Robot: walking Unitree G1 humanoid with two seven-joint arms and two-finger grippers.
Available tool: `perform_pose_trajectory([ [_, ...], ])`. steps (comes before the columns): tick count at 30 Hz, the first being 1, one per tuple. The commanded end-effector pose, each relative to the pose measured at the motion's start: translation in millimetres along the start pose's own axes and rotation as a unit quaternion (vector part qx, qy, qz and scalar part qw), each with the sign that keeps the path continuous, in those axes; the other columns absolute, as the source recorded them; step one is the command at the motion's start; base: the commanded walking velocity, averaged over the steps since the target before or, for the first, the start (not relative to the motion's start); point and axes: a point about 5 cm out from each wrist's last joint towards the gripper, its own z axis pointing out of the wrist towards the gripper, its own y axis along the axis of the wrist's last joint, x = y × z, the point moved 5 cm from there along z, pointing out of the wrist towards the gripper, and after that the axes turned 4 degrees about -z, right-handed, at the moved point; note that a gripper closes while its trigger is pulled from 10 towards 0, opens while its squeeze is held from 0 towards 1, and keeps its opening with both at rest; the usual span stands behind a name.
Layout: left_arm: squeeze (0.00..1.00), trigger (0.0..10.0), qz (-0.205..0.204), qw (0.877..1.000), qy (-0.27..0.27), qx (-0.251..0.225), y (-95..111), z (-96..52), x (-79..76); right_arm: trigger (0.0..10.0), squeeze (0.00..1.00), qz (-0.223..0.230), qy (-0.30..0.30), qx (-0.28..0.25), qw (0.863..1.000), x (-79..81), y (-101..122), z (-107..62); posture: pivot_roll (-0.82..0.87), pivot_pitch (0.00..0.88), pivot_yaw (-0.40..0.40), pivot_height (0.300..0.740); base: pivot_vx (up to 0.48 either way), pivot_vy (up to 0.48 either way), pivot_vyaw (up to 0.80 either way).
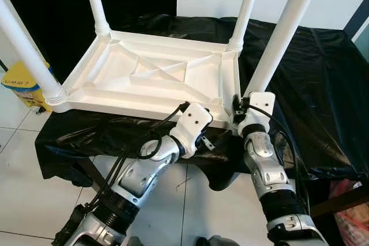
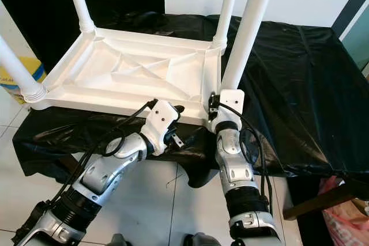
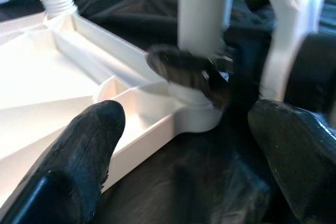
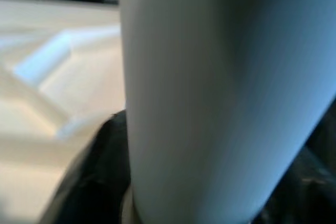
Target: Building children table
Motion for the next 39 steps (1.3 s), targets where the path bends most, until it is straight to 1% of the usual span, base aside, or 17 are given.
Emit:
perform_pose_trajectory([
  [1,0.00,10.0,-0.001,0.998,-0.057,0.007,-3,-1.1,-11.6,10.0,1.00,-0.004,0.011,0.000,1.000,1.0,0,-1.4,-0.01,0.110,-0.066,0.740,0.000,0.000,0.00],
  [4,0.00,10.0,0.001,0.998,-0.056,0.008,-3,-1.1,-10.2,10.0,1.00,-0.002,0.025,-0.003,1.000,2.8,1,-2.5,-0.01,0.105,-0.068,0.740,0.000,0.000,0.00],
  [8,0.00,10.0,0.002,0.999,-0.053,0.013,-3,1.2,-9.0,10.0,1.00,-0.019,0.046,-0.003,0.999,-6.1,-1,-2.8,0.00,0.084,-0.058,0.740,0.000,0.000,0.00],
  [9,0.00,10.0,0.006,0.998,-0.057,0.013,-2,1.6,-9.3,10.0,0.77,-0.020,0.067,-0.004,0.998,-10.7,-1,-1.4,0.00,0.075,-0.053,0.740,0.000,0.000,0.00],
  [10,0.00,10.0,0.010,0.998,-0.060,0.014,-1,1.7,-9.3,10.0,0.00,-0.026,0.094,-0.014,0.995,-13.6,3,0.1,0.00,0.070,-0.047,0.740,0.000,0.000,0.00],
  [13,0.00,10.0,0.010,0.998,-0.060,0.014,-1,1.7,-9.3,10.0,0.00,-0.026,0.094,-0.014,0.995,-13.6,3,0.1,0.00,0.070,-0.047,0.740,0.000,0.000,0.00],
  [15,0.00,10.0,0.019,0.997,-0.068,0.017,-1,2.1,-8.8,10.0,0.00,-0.030,0.171,-0.024,0.985,-8.5,8,3.0,-0.01,0.053,-0.028,0.740,0.000,0.000,0.00],
  [18,0.00,10.0,0.022,0.997,-0.074,0.018,0,2.7,-9.9,10.0,0.00,-0.038,0.210,-0.028,0.977,-4.3,10,4.3,0.00,0.047,-0.022,0.740,0.000,0.000,0.00],
  [21,0.00,10.0,0.025,0.996,-0.087,0.017,2,3.1,-14.0,10.0,0.00,-0.055,0.293,-0.027,0.954,7.0,10,4.4,0.00,0.042,-0.013,0.740,0.000,0.000,0.00],
  [25,0.00,10.0,0.025,0.995,-0.091,0.016,3,2.8,-15.0,10.0,0.00,-0.061,0.320,-0.023,0.945,10.8,9,3.8,0.00,0.041,-0.011,0.740,0.000,0.000,0.00],
  [26,0.00,10.0,0.025,0.995,-0.092,0.016,3,2.6,-15.1,2.8,0.00,-0.065,0.326,-0.018,0.943,10.9,7,4.8,0.00,0.041,-0.010,0.740,0.000,0.000,0.00],
  [27,0.00,10.0,0.026,0.995,-0.093,0.016,3,2.5,-15.1,1.1,0.00,-0.066,0.331,-0.015,0.941,10.1,6,5.6,0.00,0.042,-0.010,0.740,0.000,0.000,0.00],
  [29,0.00,10.0,0.026,0.995,-0.093,0.016,3,2.6,-15.0,1.1,0.00,-0.067,0.334,-0.012,0.940,9.5,5,6.2,0.00,0.042,-0.011,0.740,0.000,0.000,0.00],
  [30,0.00,10.0,0.026,0.995,-0.094,0.016,3,2.5,-14.8,0.0,0.00,-0.070,0.336,-0.007,0.939,8.2,3,7.0,0.00,0.045,-0.011,0.740,0.000,0.000,0.00],
  [37,0.00,10.0,0.026,0.995,-0.093,0.018,2,0.4,-13.0,0.0,0.00,-0.070,0.333,0.011,0.940,-0.3,-7,9.8,0.01,0.053,-0.014,0.740,0.000,0.000,0.00],
  [38,0.00,10.0,0.027,0.995,-0.092,0.019,1,-0.2,-12.5,10.0,0.00,-0.066,0.326,0.014,0.943,-2.5,-8,10.7,0.01,0.053,-0.014,0.740,0.000,0.000,0.00],
  [39,0.00,10.0,0.028,0.995,-0.091,0.020,1,-0.5,-12.3,10.0,0.00,-0.062,0.322,0.016,0.945,-4.0,-9,11.4,0.01,0.053,-0.014,0.740,0.000,0.000,0.00],
])
